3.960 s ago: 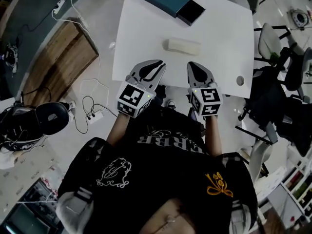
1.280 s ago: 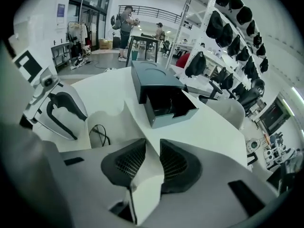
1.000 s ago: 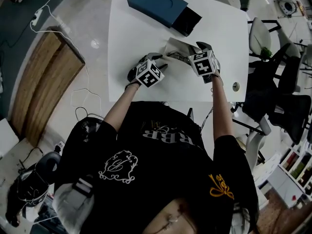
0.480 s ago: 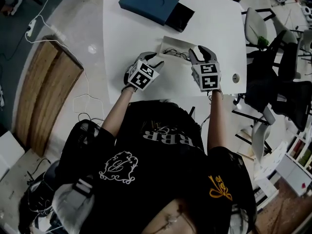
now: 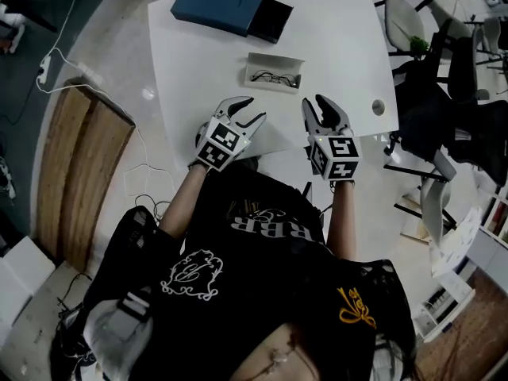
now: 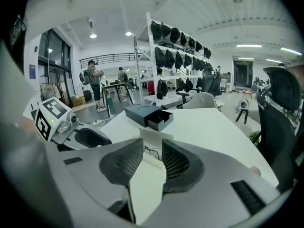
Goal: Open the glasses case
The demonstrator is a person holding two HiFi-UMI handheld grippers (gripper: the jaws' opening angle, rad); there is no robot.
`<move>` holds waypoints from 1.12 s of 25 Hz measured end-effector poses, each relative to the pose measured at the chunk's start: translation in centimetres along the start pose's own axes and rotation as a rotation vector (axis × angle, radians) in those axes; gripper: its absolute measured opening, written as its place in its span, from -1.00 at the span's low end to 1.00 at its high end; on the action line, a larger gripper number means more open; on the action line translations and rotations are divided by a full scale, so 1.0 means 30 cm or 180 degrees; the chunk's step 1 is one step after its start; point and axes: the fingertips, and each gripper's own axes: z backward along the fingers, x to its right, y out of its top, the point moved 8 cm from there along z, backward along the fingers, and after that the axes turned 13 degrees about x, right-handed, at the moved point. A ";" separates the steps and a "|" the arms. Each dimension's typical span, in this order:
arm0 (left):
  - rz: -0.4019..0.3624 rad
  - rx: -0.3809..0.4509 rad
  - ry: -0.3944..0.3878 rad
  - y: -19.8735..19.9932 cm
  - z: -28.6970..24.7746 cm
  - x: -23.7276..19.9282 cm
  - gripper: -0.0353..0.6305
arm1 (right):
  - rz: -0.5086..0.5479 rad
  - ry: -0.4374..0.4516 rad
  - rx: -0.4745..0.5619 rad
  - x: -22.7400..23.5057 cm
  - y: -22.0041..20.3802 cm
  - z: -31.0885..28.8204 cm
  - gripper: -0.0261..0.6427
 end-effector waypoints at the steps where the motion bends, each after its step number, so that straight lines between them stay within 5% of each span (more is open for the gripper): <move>1: -0.0003 0.0020 -0.0040 0.010 0.006 0.024 -0.31 | -0.0031 -0.0005 0.0018 -0.004 -0.008 0.032 -0.52; 9: -0.0109 0.0197 -0.0124 0.106 0.069 0.259 -0.35 | -0.0419 -0.0004 0.0262 -0.021 -0.088 0.338 -0.58; 28: -0.0137 0.0714 0.0432 0.092 0.379 0.967 -0.76 | -0.0641 0.0411 0.0945 -0.177 -0.242 1.060 -0.65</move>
